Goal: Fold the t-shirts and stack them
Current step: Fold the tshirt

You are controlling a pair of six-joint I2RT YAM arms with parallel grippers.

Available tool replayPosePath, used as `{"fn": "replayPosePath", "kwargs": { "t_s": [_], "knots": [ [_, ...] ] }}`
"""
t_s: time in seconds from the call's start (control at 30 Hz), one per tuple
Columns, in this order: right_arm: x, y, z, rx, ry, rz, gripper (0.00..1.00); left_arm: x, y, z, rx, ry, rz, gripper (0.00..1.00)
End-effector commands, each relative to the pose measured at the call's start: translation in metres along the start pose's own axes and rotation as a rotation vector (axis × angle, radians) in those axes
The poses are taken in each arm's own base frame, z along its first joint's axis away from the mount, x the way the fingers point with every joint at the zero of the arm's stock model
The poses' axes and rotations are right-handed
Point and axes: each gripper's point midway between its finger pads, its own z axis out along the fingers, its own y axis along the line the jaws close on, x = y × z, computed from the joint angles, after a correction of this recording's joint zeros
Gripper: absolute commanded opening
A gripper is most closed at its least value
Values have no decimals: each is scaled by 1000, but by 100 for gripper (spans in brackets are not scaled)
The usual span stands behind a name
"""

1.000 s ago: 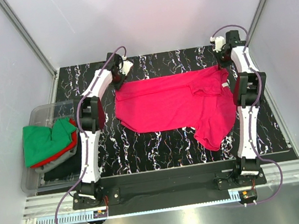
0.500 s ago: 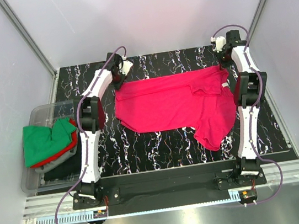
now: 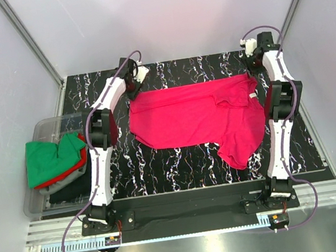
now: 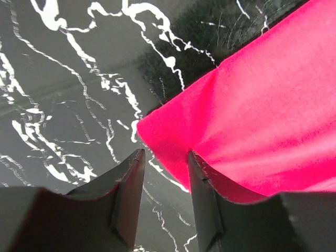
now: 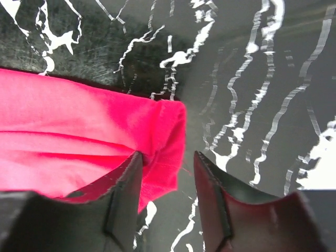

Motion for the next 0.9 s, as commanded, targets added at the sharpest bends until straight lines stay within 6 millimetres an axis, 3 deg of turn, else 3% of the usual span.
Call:
{"fn": "replayPosePath", "kwargs": {
  "t_s": [0.0, 0.07, 0.1, 0.13, 0.17, 0.2, 0.23, 0.27, 0.3, 0.33, 0.37, 0.4, 0.43, 0.47, 0.5, 0.53, 0.63, 0.7, 0.87],
  "knots": [
    [-79, -35, -100, 122, -241, 3, 52, -71, 31, -92, -119, -228, 8, 46],
    [-95, -31, -130, 109, -303, 9, 54, -84, 24, -112, -131, -273, 45, 51],
    [-99, -27, -139, 97, -323, 5, 54, -96, 21, -142, -145, -327, 63, 55],
    [-98, -16, -142, 46, -328, -9, 54, -100, 17, -152, -144, -348, 91, 55],
    [-103, -10, -163, 31, -358, -22, 54, -92, 8, -152, -125, -334, 110, 57],
    [-102, -3, -169, 2, -366, -32, 54, -97, 2, -174, -132, -366, 128, 57],
    [-98, 11, -171, -65, -367, -49, 54, -92, -3, -178, -126, -359, 126, 57],
    [-98, 19, -188, -89, -379, -56, 54, -75, -12, -171, -105, -315, 127, 57],
    [-95, 24, -193, -110, -383, -55, 54, -70, -17, -186, -101, -324, 129, 57],
    [-83, 39, -187, -175, -364, -53, 54, -45, -31, -174, -61, -262, 126, 54],
    [-84, 48, -204, -196, -389, -71, 54, -30, -41, -174, -21, -235, 125, 52],
    [-79, 56, -206, -228, -391, -80, 54, -21, -46, -186, -12, -235, 118, 50],
    [-63, 72, -198, -290, -366, -83, 54, 11, -60, -174, 25, -158, 118, 47],
    [-62, 78, -208, -295, -385, -100, 54, 26, -72, -174, 72, -138, 121, 39],
    [-56, 88, -205, -311, -373, -114, 54, 36, -76, -185, 81, -143, 121, 36],
    [-40, 96, -194, -327, -340, -124, 54, 66, -90, -175, 118, -78, 122, 34],
    [-21, 111, -185, -347, -311, -136, 54, 99, -112, -175, 186, -43, 127, 16],
    [-14, 117, -178, -360, -296, -128, 53, 106, -120, -172, 220, -31, 120, 5],
    [-5, 135, -150, -389, -229, -135, 51, 114, -129, -151, 265, 22, 116, 3]
  ]
}}
